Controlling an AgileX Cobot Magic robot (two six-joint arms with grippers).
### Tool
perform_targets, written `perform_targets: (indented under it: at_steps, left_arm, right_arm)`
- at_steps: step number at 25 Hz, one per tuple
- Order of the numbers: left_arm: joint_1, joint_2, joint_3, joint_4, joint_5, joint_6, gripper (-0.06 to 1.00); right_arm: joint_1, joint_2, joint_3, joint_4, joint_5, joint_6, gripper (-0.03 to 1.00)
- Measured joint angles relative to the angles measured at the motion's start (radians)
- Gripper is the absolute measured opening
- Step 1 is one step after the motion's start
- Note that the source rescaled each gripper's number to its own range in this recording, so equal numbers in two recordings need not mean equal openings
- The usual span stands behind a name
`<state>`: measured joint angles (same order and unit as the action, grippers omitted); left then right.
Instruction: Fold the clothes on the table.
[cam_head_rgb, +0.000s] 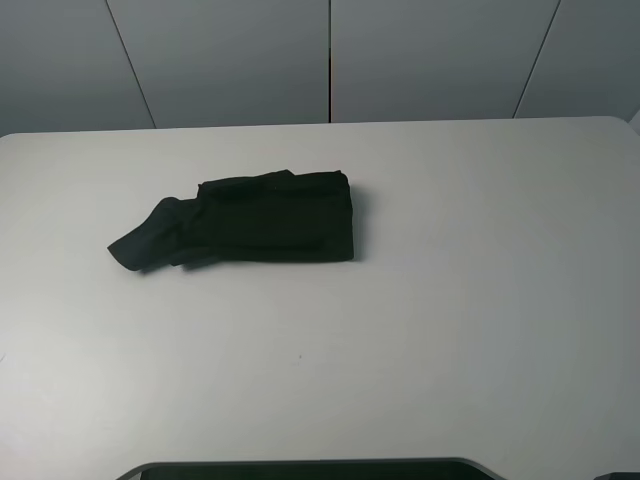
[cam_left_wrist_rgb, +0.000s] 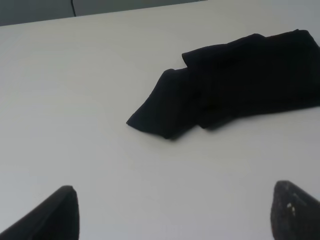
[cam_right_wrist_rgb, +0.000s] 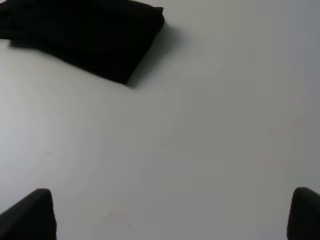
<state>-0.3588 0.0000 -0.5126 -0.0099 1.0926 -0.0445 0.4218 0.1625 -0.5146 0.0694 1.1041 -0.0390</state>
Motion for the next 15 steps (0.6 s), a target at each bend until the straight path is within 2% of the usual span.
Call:
perform_targets:
  at_steps: [9, 15]
  left_arm:
    - [0.000, 0.000, 0.002, -0.004, -0.004, 0.002, 1.00]
    - [0.000, 0.000, 0.002, -0.004, -0.004, 0.002, 1.00]
  right_arm:
    - [0.000, -0.153, 0.001, 0.000, -0.002, 0.000, 1.00]
    - [0.000, -0.160, 0.001, 0.021, -0.002, 0.009, 1.00]
